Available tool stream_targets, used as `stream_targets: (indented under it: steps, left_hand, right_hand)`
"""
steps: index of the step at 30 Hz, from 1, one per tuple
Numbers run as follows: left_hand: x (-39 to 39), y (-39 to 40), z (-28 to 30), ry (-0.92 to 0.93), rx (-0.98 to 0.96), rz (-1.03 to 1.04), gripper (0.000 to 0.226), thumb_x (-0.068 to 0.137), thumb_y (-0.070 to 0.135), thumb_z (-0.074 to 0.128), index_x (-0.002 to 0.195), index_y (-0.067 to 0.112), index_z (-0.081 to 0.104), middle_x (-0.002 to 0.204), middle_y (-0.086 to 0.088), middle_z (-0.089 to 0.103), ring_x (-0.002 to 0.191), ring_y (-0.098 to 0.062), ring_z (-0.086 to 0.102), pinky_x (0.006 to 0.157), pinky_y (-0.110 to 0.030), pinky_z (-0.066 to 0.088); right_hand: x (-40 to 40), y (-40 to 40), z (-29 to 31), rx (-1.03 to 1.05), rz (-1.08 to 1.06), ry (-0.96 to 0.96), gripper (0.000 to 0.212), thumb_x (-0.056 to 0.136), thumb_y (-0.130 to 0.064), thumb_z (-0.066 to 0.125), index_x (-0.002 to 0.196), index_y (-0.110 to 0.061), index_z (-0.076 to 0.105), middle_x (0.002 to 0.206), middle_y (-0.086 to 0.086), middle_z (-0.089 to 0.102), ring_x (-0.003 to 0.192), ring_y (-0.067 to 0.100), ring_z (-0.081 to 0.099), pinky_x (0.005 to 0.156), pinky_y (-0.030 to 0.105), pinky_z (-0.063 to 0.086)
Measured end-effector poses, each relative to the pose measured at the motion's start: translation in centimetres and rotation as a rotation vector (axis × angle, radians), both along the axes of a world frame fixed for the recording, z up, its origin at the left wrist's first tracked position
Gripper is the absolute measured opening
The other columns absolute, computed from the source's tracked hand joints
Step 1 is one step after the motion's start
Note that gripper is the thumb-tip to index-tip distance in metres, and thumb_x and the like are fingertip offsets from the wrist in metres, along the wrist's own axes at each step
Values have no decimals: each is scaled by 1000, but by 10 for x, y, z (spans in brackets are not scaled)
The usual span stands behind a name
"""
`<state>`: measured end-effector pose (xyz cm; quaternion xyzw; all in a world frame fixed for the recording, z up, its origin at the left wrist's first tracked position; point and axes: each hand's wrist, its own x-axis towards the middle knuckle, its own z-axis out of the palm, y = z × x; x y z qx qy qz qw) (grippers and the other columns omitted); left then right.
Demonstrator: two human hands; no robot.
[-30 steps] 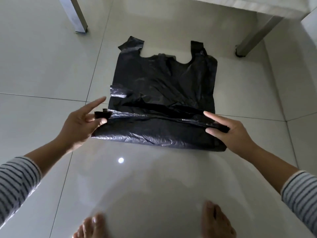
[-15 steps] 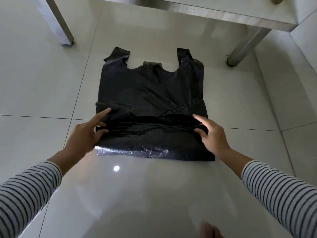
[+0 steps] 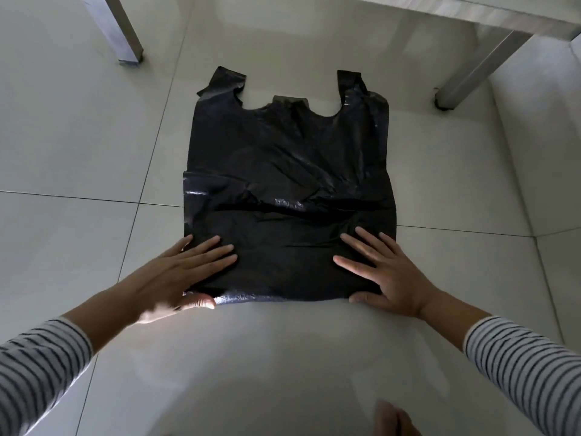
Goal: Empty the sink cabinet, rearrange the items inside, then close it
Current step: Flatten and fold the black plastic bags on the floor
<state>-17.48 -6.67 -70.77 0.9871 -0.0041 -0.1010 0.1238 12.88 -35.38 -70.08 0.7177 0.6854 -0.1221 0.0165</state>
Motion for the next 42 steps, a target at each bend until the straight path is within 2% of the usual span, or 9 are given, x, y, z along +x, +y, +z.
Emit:
stream_targets:
  steps: [7, 15, 23, 25, 27, 29, 34, 38, 42]
  left_hand:
    - [0, 3, 0, 56, 64, 8, 107, 70, 87, 35, 149, 19, 13, 155, 3, 14, 144, -14, 0, 113, -39, 2]
    - [-7, 16, -11, 36, -49, 33, 58, 96, 51, 19, 149, 32, 3, 157, 8, 6, 143, -15, 5, 112, -29, 6]
    - [2, 6, 14, -21, -472, 362, 50, 81, 78, 11, 130, 69, 5, 145, 19, 33, 140, -9, 22, 113, -30, 22]
    - [4, 5, 21, -76, -515, 481, 42, 86, 69, 22, 127, 72, 14, 126, 15, 59, 105, -15, 60, 91, -26, 44]
    - [9, 9, 30, -111, -533, 585, 40, 91, 51, 36, 121, 75, 23, 88, 9, 63, 53, -10, 41, 59, -18, 39]
    - [16, 14, 38, -163, -608, 662, 48, 94, 33, 47, 113, 75, 35, 69, 13, 60, 49, -6, 30, 52, -17, 30]
    - [36, 29, 48, -305, -696, 787, 57, 93, 18, 54, 106, 72, 46, 89, 40, 62, 69, 8, 48, 67, -7, 37]
    - [55, 38, 48, -372, -616, 889, 45, 91, 20, 56, 124, 50, 50, 114, 20, 62, 105, -2, 56, 86, -13, 39]
    - [72, 44, 36, -381, -463, 1001, 51, 89, 27, 59, 136, 37, 42, 120, -1, 63, 97, -24, 59, 87, -23, 39]
  right_hand:
    - [10, 4, 2, -138, 49, 11, 85, 79, -81, 32, 148, -38, 7, 158, -5, -4, 145, 15, -12, 116, 40, -7]
    - [8, -15, 0, -16, -8, 130, 57, 96, -56, 31, 146, -29, 26, 154, 0, 25, 145, 16, 11, 115, 41, 12]
    - [8, -15, 11, -33, 22, 182, 46, 99, -48, 25, 144, -46, 20, 149, -9, 31, 142, 12, 19, 115, 31, 15]
    - [6, -9, 22, 29, -32, 286, 44, 99, -44, 27, 141, -51, 19, 144, -23, 35, 137, 4, 29, 112, 20, 21]
    - [4, 1, 41, 131, -151, 397, 47, 97, -34, 41, 139, -50, 27, 131, -46, 36, 119, -12, 45, 99, 3, 30]
    - [9, 10, 53, 205, -281, 454, 53, 93, -16, 54, 136, -40, 37, 103, -60, 40, 80, -24, 53, 76, -6, 33]
    - [39, 34, 64, 288, -436, 568, 64, 89, -3, 59, 132, -46, 40, 65, -20, 57, 55, -1, 37, 62, 1, 30]
    - [56, 61, 61, 359, -490, 595, 62, 87, 0, 60, 135, -34, 41, 60, -16, 52, 52, 4, 32, 61, 5, 29]
    - [68, 81, 47, 362, -586, 584, 63, 88, 1, 59, 135, -38, 42, 70, -4, 62, 44, 7, 36, 48, 10, 36]
